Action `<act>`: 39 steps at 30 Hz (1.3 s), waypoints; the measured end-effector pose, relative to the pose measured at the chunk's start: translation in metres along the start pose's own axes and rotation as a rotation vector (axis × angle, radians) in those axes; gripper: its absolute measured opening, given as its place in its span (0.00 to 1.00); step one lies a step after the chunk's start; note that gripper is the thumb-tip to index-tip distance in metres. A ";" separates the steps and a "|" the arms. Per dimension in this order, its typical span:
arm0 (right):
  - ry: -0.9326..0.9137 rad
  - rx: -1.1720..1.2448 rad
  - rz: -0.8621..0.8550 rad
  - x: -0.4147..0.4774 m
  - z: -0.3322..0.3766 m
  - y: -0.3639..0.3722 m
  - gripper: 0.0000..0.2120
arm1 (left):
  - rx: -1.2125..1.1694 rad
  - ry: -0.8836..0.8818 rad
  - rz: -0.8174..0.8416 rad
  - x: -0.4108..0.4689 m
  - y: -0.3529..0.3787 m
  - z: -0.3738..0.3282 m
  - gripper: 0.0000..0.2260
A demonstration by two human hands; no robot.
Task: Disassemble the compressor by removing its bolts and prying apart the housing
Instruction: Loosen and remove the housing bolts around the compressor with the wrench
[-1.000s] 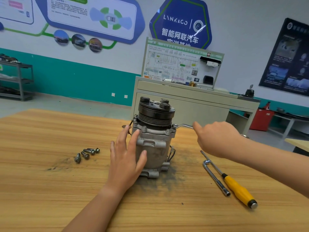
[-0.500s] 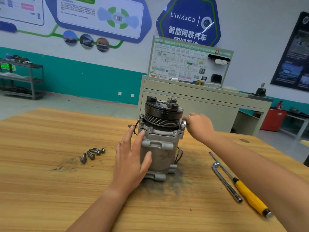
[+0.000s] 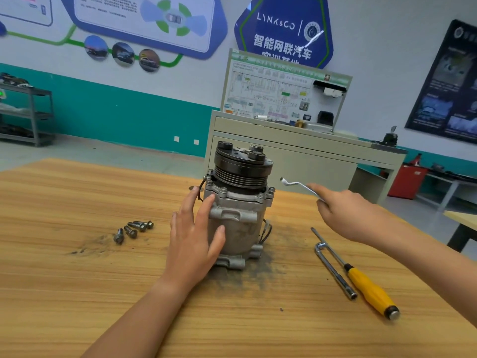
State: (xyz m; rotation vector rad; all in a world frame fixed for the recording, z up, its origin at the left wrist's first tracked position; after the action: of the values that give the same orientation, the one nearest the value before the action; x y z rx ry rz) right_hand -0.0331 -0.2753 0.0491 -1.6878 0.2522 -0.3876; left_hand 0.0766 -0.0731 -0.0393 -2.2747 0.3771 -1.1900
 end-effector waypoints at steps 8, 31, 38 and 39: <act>0.038 -0.381 0.021 0.007 0.026 0.000 0.19 | -0.006 -0.001 0.002 -0.001 0.001 0.002 0.23; -0.125 -0.450 -0.213 0.083 0.049 -0.009 0.11 | -0.046 -0.002 -0.004 0.000 0.000 0.004 0.23; -0.065 -0.091 -0.377 0.066 0.021 -0.030 0.13 | -0.091 -0.022 0.015 0.000 0.002 0.007 0.23; -0.037 0.051 -0.398 0.056 0.009 -0.034 0.14 | -0.092 -0.021 0.017 0.000 0.003 0.007 0.23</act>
State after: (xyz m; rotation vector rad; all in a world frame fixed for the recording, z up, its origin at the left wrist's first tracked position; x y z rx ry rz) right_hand 0.0199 -0.2834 0.0880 -1.6909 -0.1243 -0.6503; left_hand 0.0825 -0.0732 -0.0438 -2.3558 0.4503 -1.1614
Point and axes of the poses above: each hand's wrist, its own x-axis towards the middle knuckle, its own y-axis out of the palm, z = x × y, the point moved 10 cm from there along x, towards the middle knuckle, and after that the axes turned 14 degrees about z, right-handed, at the moved point
